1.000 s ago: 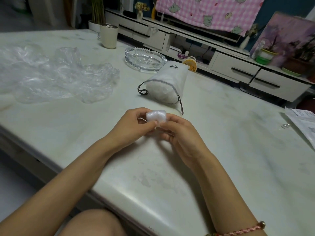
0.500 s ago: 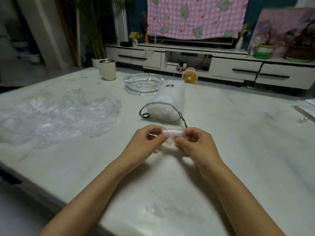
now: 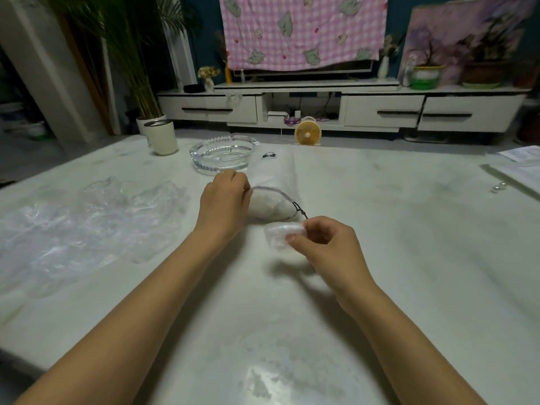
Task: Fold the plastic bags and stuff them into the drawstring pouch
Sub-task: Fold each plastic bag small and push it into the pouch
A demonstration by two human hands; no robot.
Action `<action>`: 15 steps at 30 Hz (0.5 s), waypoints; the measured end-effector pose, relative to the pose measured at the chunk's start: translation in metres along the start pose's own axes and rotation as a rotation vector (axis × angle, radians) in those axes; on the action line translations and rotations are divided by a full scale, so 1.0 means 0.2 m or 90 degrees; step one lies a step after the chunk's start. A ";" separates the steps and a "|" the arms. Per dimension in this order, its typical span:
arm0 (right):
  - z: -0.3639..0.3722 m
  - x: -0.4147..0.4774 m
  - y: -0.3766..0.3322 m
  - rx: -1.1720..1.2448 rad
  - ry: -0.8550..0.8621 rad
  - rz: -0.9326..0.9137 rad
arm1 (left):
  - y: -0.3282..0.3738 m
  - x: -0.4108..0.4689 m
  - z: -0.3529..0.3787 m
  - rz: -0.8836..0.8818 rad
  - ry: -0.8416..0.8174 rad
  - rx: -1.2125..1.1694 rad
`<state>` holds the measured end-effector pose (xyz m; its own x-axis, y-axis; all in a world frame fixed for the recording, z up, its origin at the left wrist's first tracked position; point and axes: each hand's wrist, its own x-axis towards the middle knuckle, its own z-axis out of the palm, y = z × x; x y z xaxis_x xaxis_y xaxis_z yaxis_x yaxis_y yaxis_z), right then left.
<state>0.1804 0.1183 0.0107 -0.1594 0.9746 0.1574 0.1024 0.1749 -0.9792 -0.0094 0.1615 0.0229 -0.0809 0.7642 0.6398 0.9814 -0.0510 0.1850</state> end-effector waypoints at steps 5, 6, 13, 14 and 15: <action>0.00 0.03 0.01 -0.174 0.120 -0.147 | 0.16 -0.14 -0.09 0.119 -0.042 -0.205; -0.02 0.02 0.02 -0.223 0.142 -0.172 | 0.18 -0.17 -0.11 0.114 -0.052 -0.262; -0.05 0.01 0.01 -0.211 0.134 -0.255 | 0.29 -0.29 -0.18 -0.031 -0.131 -0.576; -0.06 0.02 0.02 -0.229 0.121 -0.248 | 0.29 -0.30 -0.18 -0.033 -0.135 -0.593; -0.06 0.03 0.03 -0.260 0.115 -0.243 | 0.30 -0.31 -0.19 -0.028 -0.141 -0.598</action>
<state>0.1923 0.1265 0.0074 -0.0939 0.8340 0.5437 0.4464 0.5233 -0.7258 0.0482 0.0866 0.0215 0.0156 0.8767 0.4808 0.4313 -0.4397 0.7878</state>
